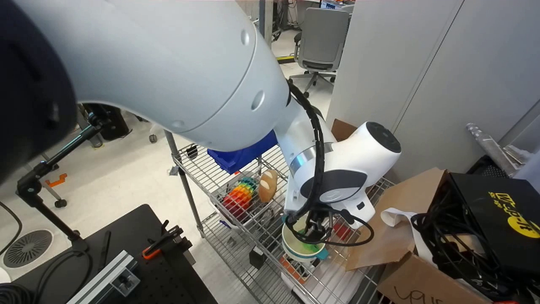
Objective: Remove the green object from the bowl and put it on the shelf
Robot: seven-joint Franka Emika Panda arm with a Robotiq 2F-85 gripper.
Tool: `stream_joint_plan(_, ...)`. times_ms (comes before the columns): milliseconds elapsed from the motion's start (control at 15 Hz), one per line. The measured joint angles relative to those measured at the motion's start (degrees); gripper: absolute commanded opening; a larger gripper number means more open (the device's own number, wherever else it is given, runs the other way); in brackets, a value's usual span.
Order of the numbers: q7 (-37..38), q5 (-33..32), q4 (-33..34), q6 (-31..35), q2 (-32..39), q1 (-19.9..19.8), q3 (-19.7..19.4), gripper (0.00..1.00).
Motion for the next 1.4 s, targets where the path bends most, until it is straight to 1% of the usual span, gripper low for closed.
stream_joint_plan(733,-0.15,-0.93,5.66,0.01,7.54,0.15,-1.89,1.00)
stream_joint_plan(800,-0.15,-0.96,5.93,0.01,7.93,0.33,-1.89,0.90)
stream_joint_plan(867,-0.15,-0.96,6.13,0.01,8.22,0.60,-1.89,0.72)
stream_joint_plan(933,-0.15,-0.96,6.34,0.01,8.42,0.91,-1.89,0.65)
stream_joint_plan(1000,-0.15,-0.96,6.58,0.01,8.58,1.23,-1.89,0.56)
stream_joint_plan(1133,-0.09,-1.07,6.91,0.01,8.74,1.69,-1.91,0.40)
stream_joint_plan(1267,0.13,-1.49,7.38,0.01,9.10,1.88,-2.21,0.27)
stream_joint_plan(1333,0.22,-1.86,7.77,0.01,9.48,1.88,-2.43,0.18)
stream_joint_plan(1400,0.31,-2.24,8.19,0.01,9.94,1.87,-2.68,0.12)
